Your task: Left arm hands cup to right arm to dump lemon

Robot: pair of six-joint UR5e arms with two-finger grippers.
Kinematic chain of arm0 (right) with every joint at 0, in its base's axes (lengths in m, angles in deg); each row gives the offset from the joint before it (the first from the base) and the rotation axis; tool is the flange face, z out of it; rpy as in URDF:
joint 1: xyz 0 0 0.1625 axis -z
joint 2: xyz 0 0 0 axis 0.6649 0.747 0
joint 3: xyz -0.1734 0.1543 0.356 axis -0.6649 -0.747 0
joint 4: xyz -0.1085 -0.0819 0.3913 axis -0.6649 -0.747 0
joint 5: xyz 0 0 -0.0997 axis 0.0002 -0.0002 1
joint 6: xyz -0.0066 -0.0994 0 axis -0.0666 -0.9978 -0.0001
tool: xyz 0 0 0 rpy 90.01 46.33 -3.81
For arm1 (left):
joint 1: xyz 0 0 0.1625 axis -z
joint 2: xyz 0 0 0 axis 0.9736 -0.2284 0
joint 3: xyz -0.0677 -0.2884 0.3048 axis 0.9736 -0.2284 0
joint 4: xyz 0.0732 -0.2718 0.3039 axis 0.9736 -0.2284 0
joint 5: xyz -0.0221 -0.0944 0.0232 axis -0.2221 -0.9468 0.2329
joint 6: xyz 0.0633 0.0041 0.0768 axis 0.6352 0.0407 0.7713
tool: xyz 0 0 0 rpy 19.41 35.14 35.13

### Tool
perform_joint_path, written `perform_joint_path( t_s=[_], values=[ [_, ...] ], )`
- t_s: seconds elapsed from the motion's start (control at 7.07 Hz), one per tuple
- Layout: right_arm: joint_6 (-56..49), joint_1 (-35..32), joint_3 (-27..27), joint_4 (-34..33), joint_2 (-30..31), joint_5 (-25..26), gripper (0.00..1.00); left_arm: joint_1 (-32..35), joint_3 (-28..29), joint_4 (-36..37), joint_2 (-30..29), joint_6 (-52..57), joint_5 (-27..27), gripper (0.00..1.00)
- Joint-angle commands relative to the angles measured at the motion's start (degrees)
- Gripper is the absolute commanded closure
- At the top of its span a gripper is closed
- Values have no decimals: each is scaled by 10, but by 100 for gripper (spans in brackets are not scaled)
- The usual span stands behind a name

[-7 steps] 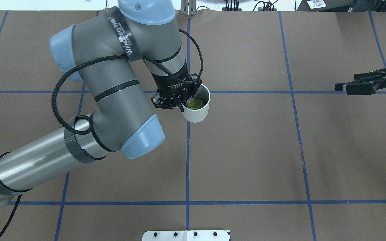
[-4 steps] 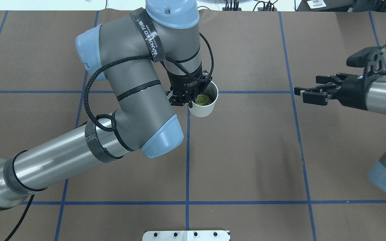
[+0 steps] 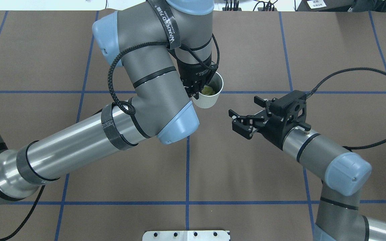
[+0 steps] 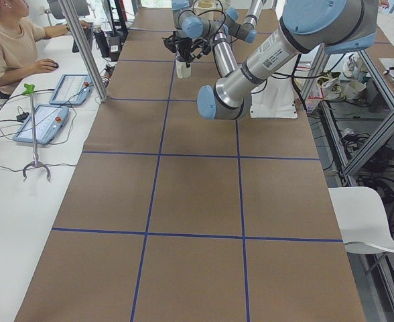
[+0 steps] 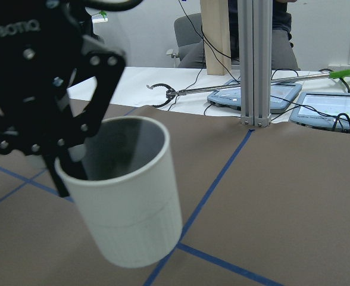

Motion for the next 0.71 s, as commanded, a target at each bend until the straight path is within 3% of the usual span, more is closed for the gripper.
perform_joint_path(
  t_s=[0.0,0.57],
  values=[
    [-2,50,-17,-1,-14,80,1,7,1,1,-7,-4,-8,100],
    [-8,49,-73,0,-82,110,1,-4,1,4,-6,-4,-25,100]
  ],
)
